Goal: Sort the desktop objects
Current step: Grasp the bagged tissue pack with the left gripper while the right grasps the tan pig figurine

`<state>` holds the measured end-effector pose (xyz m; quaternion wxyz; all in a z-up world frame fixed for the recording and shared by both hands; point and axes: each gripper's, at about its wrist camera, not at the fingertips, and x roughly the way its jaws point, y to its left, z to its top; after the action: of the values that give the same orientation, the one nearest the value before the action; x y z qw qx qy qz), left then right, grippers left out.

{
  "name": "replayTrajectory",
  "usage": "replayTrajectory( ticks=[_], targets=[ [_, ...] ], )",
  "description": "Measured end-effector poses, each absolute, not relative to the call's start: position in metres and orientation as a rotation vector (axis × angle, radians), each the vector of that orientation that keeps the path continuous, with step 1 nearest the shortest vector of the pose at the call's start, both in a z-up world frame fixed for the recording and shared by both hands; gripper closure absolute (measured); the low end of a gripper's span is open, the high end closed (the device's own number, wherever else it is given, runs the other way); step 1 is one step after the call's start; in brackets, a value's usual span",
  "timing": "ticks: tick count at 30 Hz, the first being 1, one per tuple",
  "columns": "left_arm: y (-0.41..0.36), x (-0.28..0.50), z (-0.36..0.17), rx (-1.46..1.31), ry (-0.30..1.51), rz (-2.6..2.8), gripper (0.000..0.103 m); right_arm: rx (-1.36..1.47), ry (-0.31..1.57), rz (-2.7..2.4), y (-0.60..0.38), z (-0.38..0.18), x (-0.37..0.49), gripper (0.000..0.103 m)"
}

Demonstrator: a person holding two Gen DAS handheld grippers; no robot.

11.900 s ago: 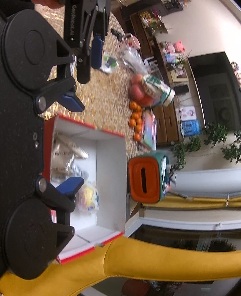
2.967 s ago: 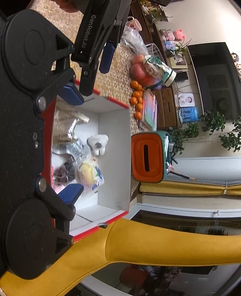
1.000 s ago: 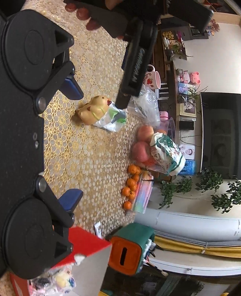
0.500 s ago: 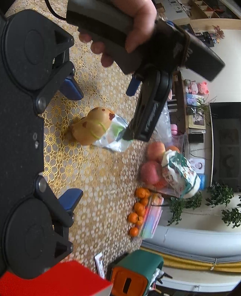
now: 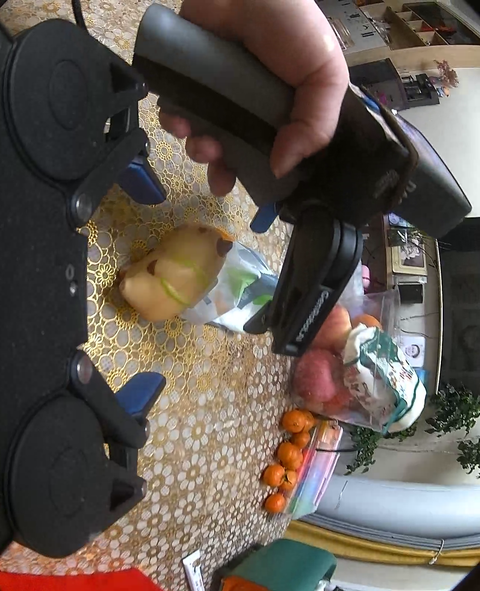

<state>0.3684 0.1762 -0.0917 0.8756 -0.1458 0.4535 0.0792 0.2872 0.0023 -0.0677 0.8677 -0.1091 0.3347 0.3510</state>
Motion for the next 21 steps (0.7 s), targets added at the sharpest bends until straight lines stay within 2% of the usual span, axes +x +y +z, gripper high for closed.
replayTrajectory(
  ticks=[11,19,21],
  targets=[
    [0.173,0.376,-0.104,-0.28,0.976,0.164,0.0,-0.236,0.722,0.74,0.011,-0.078,0.299,0.014],
    [0.171,0.375,-0.106,-0.245,0.953,0.19,0.002,-0.268,0.707,0.757,0.016,-0.08,0.3,0.025],
    [0.172,0.375,-0.105,-0.238,0.947,0.192,0.006,-0.269,0.704,0.77,0.016,-0.08,0.3,0.03]
  ],
)
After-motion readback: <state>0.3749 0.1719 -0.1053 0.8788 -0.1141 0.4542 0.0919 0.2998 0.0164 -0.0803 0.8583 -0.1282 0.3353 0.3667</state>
